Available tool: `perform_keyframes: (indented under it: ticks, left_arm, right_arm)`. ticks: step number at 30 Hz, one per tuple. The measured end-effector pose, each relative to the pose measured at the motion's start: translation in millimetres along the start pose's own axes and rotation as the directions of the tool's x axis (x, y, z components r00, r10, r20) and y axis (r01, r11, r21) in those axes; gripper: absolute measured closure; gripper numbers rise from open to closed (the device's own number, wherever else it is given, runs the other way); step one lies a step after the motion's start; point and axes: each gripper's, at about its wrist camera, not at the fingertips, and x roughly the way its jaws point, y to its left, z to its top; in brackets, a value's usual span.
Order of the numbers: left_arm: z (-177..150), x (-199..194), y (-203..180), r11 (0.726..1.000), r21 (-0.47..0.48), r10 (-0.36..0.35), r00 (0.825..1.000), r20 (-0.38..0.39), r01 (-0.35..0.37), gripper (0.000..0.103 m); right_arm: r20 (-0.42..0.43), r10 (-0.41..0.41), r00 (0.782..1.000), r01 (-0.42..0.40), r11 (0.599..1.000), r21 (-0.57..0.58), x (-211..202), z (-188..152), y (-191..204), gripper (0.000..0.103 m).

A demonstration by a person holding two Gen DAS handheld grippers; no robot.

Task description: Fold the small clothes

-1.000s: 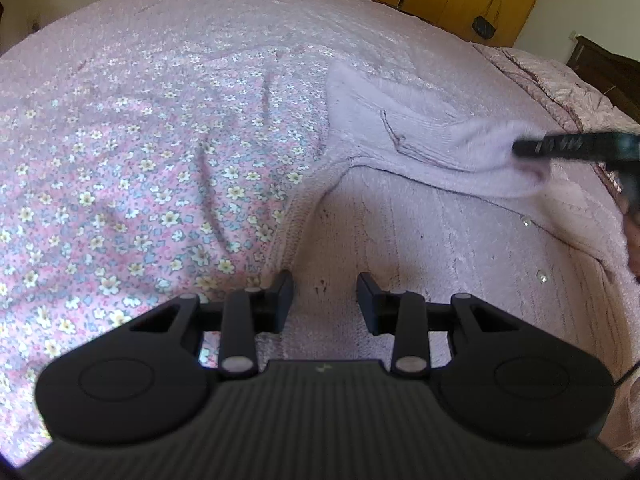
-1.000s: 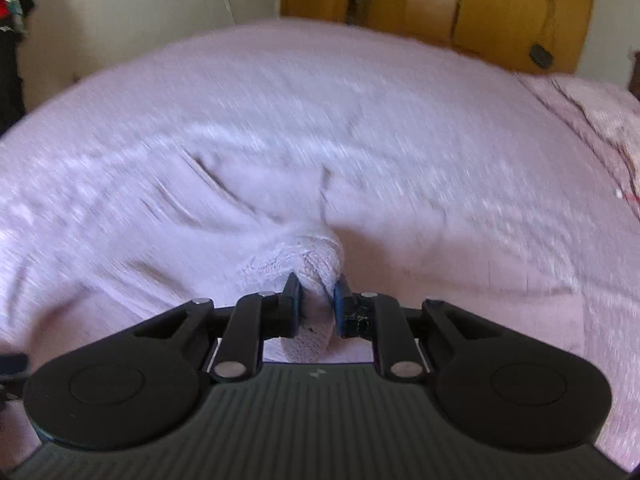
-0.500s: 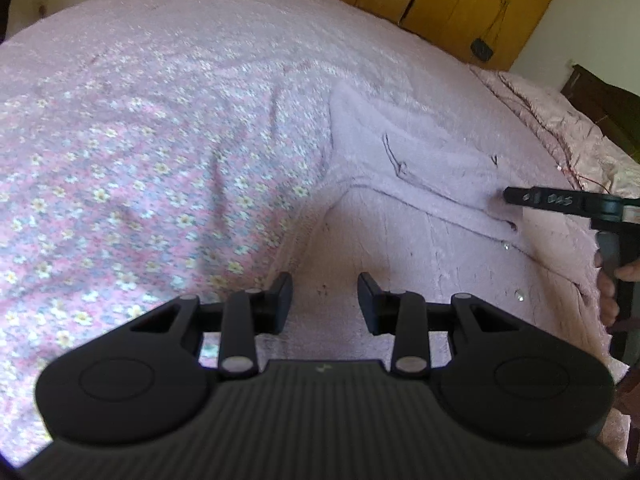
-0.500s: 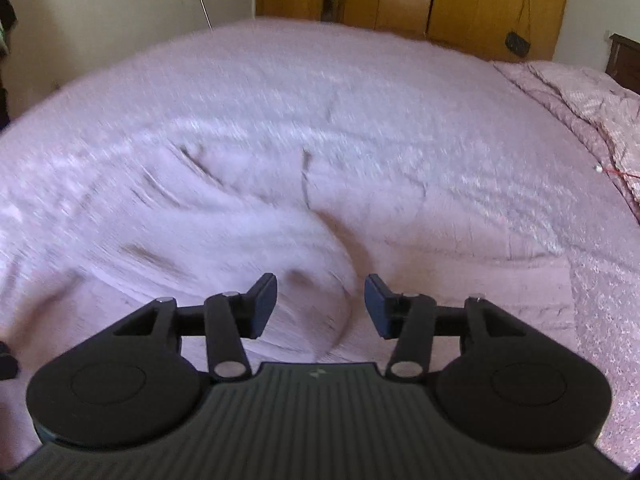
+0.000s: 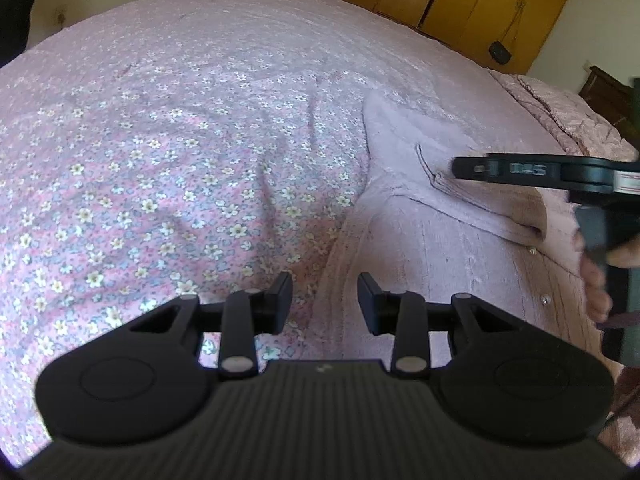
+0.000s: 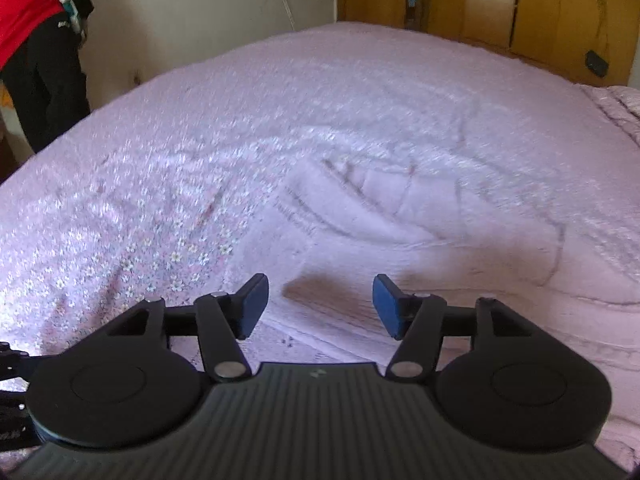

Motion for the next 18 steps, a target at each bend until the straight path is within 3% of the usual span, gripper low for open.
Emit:
perform_keyframes:
  ticks: [6, 8, 9, 10, 11, 18]
  left_arm:
    - [2, 1, -6, 1.0, 0.011, 0.003, 1.0, 0.014, -0.003, 0.065]
    - [5, 0, -9, 1.0, 0.018, -0.005, 1.0, 0.019, 0.005, 0.065]
    - [7, 0, -11, 1.0, 0.024, -0.008, 1.0, 0.021, 0.007, 0.065]
    - [8, 1, -13, 0.999, 0.032, -0.008, 1.0, 0.022, 0.008, 0.065]
    - [10, 2, -15, 0.999, 0.039, -0.009, 1.0, 0.022, 0.008, 0.065]
    - [28, 14, -36, 0.996, 0.088, -0.037, 0.999, 0.028, 0.035, 0.065]
  right_arm:
    - [-0.043, -0.032, 0.999, 0.031, 0.999, -0.019, 35, -12, -1, 0.041]
    - [-0.022, -0.03, 0.999, 0.03, 1.0, 0.001, 38, -16, -7, 0.053]
    - [-0.014, -0.033, 0.999, 0.033, 0.999, 0.013, 37, -17, -11, 0.074]
    - [-0.005, -0.04, 0.999, 0.04, 0.999, 0.03, 33, -16, -15, 0.088]
    - [0.001, -0.045, 0.999, 0.045, 0.998, 0.045, 31, -15, -19, 0.091]
    - [0.128, -0.094, 0.987, 0.071, 0.983, 0.171, -23, -7, -69, 0.094]
